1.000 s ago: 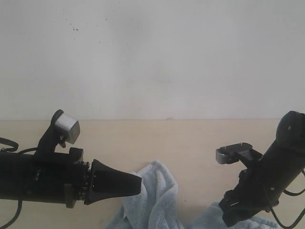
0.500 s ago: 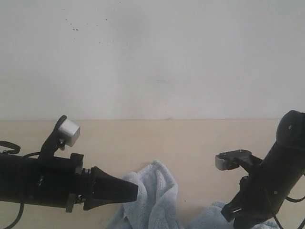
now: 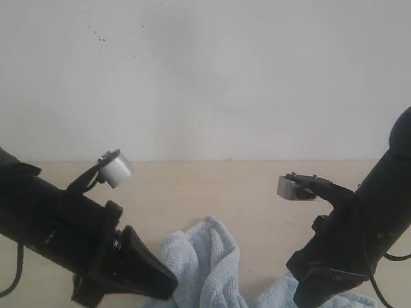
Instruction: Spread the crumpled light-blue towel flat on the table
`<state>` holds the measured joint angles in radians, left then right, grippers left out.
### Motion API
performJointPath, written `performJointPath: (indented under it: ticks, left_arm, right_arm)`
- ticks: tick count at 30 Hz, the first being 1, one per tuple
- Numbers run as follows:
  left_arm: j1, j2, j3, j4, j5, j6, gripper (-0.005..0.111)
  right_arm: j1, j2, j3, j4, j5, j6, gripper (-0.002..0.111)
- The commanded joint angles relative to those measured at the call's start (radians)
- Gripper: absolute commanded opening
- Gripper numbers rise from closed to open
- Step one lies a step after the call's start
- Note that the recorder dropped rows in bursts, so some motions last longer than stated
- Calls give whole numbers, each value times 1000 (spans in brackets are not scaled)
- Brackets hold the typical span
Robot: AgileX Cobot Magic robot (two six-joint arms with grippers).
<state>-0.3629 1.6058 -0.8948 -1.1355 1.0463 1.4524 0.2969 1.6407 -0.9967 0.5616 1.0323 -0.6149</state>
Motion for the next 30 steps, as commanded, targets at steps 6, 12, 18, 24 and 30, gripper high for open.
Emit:
performJointPath:
  ticks: [6, 12, 18, 24, 30]
  left_arm:
    - [-381, -56, 58, 457, -272, -161, 4]
    - [-489, -162, 127, 693, -527, -581, 4]
    - [-553, -250, 154, 1095, -390, -899, 4]
    - [-678, -267, 210, 1154, -373, -585, 4]
    - [-705, -265, 319, 1071, -679, -618, 4]
  right_arm:
    - [50, -12, 67, -653, -175, 568, 0]
    - [51, -12, 67, -614, -262, 579, 0]
    - [51, -12, 67, -571, -328, 579, 0]
    - [51, -12, 67, -552, -333, 579, 0]
    - [51, -12, 67, -550, -299, 579, 0]
